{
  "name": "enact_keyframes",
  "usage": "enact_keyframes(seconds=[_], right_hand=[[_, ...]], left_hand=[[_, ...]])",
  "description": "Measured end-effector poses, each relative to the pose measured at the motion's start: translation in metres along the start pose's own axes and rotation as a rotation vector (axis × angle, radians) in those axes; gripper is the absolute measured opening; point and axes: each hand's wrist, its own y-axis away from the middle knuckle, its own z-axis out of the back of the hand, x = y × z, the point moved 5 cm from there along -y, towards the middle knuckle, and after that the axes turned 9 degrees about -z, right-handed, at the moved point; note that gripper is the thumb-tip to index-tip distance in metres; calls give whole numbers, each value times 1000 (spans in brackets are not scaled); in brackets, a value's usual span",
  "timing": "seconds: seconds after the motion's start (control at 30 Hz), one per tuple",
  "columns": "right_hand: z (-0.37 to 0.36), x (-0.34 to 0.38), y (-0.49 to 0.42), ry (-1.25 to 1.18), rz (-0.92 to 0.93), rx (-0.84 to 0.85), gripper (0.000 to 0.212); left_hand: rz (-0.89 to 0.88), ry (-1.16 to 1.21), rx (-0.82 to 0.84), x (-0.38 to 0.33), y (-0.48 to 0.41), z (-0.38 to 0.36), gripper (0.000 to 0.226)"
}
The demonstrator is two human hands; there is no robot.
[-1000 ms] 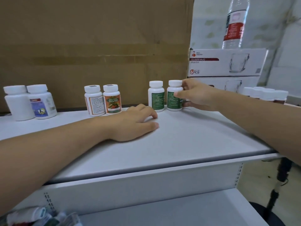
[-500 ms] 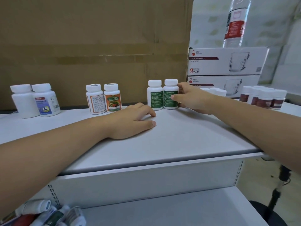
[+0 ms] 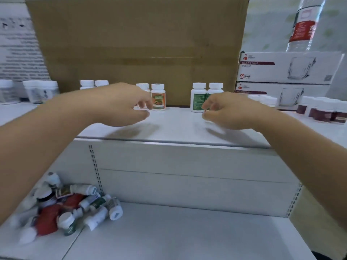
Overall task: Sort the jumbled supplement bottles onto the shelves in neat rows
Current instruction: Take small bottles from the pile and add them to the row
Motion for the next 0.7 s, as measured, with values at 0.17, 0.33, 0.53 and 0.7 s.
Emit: enact_keyframes(seconds=[0.17,0.33,0.53,0.7], right_hand=[[-27,79,35,-173,244,-30,36],[-69,180,77,-256,478,-50,41],[-161,288,138,-356,634,6,41],[-266,357,174,-407,573,139,35]], left_hand=[[187,-55,-88,16,103,6,33],[433,-104,-103,55,226,-9,34],[759,-80,-129,90,392,-66,39],[1014,-9,-140,116,498,-127,39]])
